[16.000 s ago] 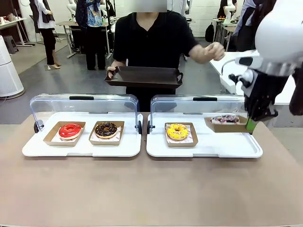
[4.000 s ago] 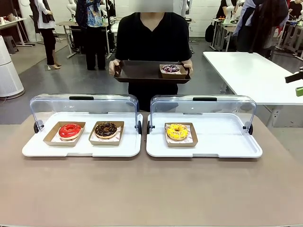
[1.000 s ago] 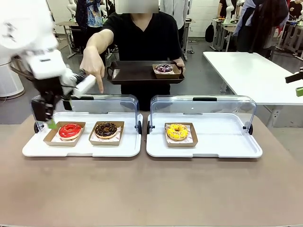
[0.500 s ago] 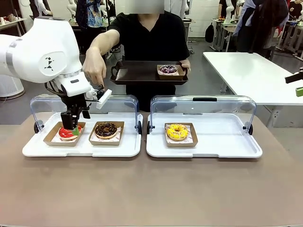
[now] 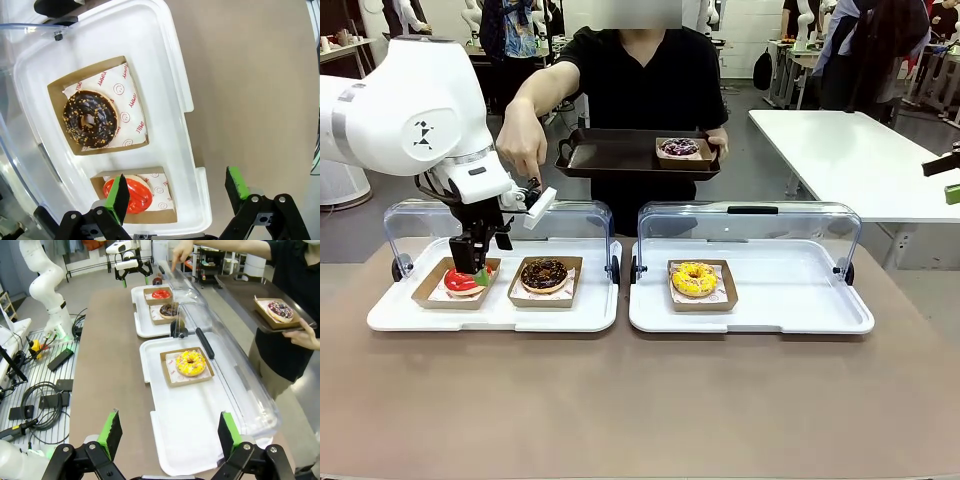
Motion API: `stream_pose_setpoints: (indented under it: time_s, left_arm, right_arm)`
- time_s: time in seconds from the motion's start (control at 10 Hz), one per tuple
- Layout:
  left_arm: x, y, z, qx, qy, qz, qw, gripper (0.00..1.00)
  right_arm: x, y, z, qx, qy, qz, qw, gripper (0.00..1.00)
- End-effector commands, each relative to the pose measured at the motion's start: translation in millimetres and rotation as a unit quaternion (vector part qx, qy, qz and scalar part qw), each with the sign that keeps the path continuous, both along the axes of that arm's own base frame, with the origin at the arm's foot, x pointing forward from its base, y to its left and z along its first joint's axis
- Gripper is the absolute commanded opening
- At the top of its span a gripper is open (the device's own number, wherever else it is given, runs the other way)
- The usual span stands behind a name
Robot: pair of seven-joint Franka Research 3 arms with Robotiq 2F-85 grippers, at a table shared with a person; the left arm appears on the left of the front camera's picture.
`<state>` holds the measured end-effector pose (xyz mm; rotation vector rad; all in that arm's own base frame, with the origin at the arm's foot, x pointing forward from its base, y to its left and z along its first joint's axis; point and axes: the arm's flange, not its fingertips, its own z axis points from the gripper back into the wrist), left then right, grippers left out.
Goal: Provide the desired donut to the person.
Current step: Pick up and lift the Paper togo box containing the Donut pointed at by the person.
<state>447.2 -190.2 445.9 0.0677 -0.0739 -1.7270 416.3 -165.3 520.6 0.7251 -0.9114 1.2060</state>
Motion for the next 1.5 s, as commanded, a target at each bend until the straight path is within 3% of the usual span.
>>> stream_pose_setpoints:
  time_s: [0.0, 0.2, 0.6, 1.4]
  left_arm:
    - [1, -1, 0, 0.006, -0.002, 0.002, 1.000, 1.00]
    - [0, 0, 0, 0.000, 0.000, 0.000, 1.000, 1.00]
    - [6, -6, -44, -0.029, 0.014, -0.028, 0.999, 1.00]
    - [52, -9, -95, -0.023, 0.065, 0.020, 0.997, 1.00]
  right_arm:
    - [0, 1, 1, 0.010, -0.001, 0.000, 1.000, 1.00]
    - [0, 1, 1, 0.010, -0.001, 0.000, 1.000, 1.00]
    - [0, 1, 1, 0.010, -0.001, 0.000, 1.000, 1.00]
    - [0, 1, 1, 0.010, -0.001, 0.000, 1.000, 1.00]
